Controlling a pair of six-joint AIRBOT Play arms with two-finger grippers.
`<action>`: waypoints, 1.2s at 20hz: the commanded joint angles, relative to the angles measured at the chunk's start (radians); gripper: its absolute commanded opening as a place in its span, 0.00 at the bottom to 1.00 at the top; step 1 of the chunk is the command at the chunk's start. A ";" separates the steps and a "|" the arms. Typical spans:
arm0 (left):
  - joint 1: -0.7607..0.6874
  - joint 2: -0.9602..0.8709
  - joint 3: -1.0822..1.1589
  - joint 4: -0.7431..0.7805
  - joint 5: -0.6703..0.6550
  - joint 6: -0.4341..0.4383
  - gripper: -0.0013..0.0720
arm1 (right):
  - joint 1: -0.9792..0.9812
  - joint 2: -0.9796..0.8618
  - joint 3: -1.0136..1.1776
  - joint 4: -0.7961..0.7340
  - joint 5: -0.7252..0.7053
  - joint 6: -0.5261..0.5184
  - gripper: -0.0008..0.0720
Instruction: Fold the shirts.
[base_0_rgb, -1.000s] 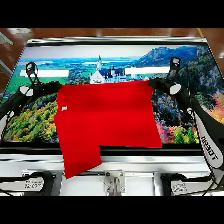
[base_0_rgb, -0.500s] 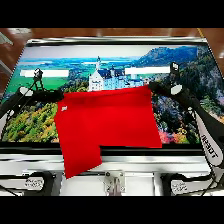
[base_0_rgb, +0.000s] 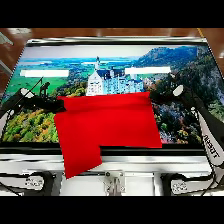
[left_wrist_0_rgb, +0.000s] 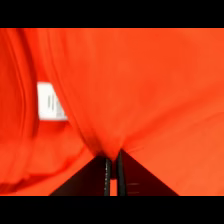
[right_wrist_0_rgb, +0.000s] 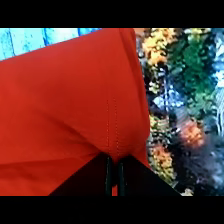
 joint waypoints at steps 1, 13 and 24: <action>0.006 -0.002 0.002 0.023 -0.028 -0.060 0.07 | -0.002 0.001 0.000 -0.047 0.064 0.058 0.09; 0.011 -0.002 0.002 0.023 -0.066 -0.093 0.30 | 0.000 -0.060 0.001 -0.046 0.153 0.125 0.34; 0.338 0.245 0.080 0.092 -0.517 -0.013 0.85 | -0.295 0.246 0.033 -0.274 0.656 -0.069 0.82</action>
